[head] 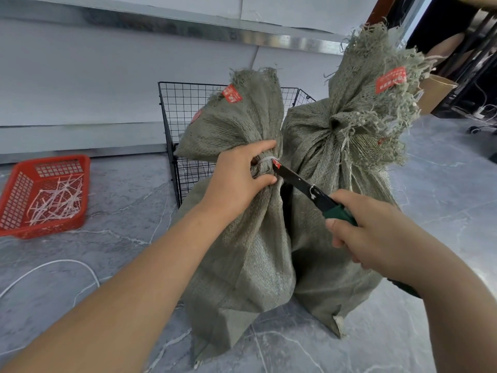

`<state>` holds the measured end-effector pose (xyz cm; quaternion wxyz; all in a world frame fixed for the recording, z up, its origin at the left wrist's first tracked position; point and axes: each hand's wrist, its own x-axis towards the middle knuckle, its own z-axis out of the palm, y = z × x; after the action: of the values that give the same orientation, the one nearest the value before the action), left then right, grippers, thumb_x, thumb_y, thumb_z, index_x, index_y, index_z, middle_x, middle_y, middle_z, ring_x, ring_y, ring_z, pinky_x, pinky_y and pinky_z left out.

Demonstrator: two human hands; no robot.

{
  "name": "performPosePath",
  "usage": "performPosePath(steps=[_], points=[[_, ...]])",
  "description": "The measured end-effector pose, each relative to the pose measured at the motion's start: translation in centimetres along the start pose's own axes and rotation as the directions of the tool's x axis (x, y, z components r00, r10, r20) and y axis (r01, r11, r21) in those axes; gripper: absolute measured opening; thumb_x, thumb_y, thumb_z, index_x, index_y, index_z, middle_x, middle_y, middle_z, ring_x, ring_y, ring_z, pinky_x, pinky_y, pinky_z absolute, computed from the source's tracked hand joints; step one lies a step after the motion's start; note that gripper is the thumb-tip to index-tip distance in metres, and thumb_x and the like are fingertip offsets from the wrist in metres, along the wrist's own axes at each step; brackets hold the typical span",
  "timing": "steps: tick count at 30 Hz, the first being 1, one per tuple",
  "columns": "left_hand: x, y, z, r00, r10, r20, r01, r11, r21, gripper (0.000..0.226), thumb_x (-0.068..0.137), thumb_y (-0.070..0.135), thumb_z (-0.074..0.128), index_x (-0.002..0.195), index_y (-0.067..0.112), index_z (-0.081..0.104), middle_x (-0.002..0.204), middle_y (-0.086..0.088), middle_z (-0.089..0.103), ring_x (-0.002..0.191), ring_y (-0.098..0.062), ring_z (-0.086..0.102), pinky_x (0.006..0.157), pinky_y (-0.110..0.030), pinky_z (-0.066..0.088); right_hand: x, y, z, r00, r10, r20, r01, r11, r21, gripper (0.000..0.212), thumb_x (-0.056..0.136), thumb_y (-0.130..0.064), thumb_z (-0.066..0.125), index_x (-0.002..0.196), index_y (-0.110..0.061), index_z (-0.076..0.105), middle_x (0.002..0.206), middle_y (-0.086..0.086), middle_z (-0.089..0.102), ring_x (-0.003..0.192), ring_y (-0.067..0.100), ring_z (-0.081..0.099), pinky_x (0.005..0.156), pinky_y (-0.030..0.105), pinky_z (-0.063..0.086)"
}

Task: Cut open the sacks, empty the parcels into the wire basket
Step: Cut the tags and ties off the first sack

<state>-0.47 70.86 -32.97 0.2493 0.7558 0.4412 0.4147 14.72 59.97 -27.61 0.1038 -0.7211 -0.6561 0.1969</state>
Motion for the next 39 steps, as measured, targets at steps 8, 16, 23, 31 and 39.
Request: performPosePath(steps=[8, 16, 23, 31, 39], points=[[0.0, -0.2, 0.1, 0.997, 0.031, -0.073, -0.019, 0.986, 0.163, 0.061, 0.078, 0.018, 0.072, 0.134, 0.019, 0.048, 0.125, -0.006, 0.06, 0.114, -0.02, 0.054, 0.095, -0.017, 0.033, 0.4, -0.4, 3.1, 0.989, -0.022, -0.144, 0.04, 0.992, 0.123, 0.01, 0.094, -0.019, 0.046, 0.098, -0.029, 0.044, 0.082, 0.006, 0.064, 0.067, 0.023, 0.058, 0.058, 0.03, 0.044], [0.5, 0.2, -1.0, 0.998, -0.017, -0.06, 0.019, 0.999, 0.032, 0.065, 0.073, 0.022, 0.077, 0.132, 0.019, 0.049, 0.102, 0.01, 0.057, 0.094, -0.003, 0.051, 0.083, -0.005, 0.035, 0.4, -0.7, 6.8, 0.949, 0.004, -0.315, 0.101, 0.944, 0.316, 0.01, 0.095, -0.017, 0.046, 0.094, -0.027, 0.045, 0.069, 0.0, 0.061, 0.061, 0.013, 0.056, 0.056, 0.027, 0.042], [0.9, -0.7, -0.7, 0.987, 0.071, 0.147, -0.076, 0.997, 0.029, 0.024, 0.082, 0.026, 0.067, 0.1, 0.01, 0.069, 0.064, 0.02, 0.051, 0.059, 0.006, 0.046, 0.055, -0.006, 0.032, 1.1, -0.2, 9.4, 0.908, 0.113, -0.403, 0.128, 0.842, 0.524, 0.007, 0.095, -0.016, 0.046, 0.093, -0.022, 0.05, 0.063, -0.002, 0.056, 0.053, 0.015, 0.05, 0.055, 0.035, 0.042], [-0.1, -0.3, 0.5, 0.995, 0.103, 0.017, -0.102, 0.995, -0.021, 0.023, 0.084, 0.022, 0.066, 0.096, 0.003, 0.07, 0.085, -0.012, 0.073, 0.068, -0.019, 0.062, 0.061, -0.019, 0.041, 1.1, -0.5, 9.1, 0.903, 0.132, -0.408, 0.153, 0.79, 0.594, 0.015, 0.095, -0.016, 0.047, 0.088, -0.028, 0.052, 0.06, -0.005, 0.054, 0.052, 0.01, 0.048, 0.055, 0.028, 0.041], [-4.0, -5.9, 2.0, 0.975, -0.091, 0.203, 0.064, 0.989, 0.136, 0.025, 0.082, 0.026, 0.066, 0.073, 0.003, 0.064, 0.062, -0.001, 0.058, 0.06, -0.011, 0.051, 0.062, -0.025, 0.034, 1.0, 0.8, -1.1, 0.646, 0.316, -0.695, 0.285, 0.745, 0.603, 0.031, 0.089, -0.046, 0.052, 0.098, -0.017, 0.051, 0.063, -0.01, 0.055, 0.051, 0.002, 0.051, 0.054, 0.031, 0.046]])
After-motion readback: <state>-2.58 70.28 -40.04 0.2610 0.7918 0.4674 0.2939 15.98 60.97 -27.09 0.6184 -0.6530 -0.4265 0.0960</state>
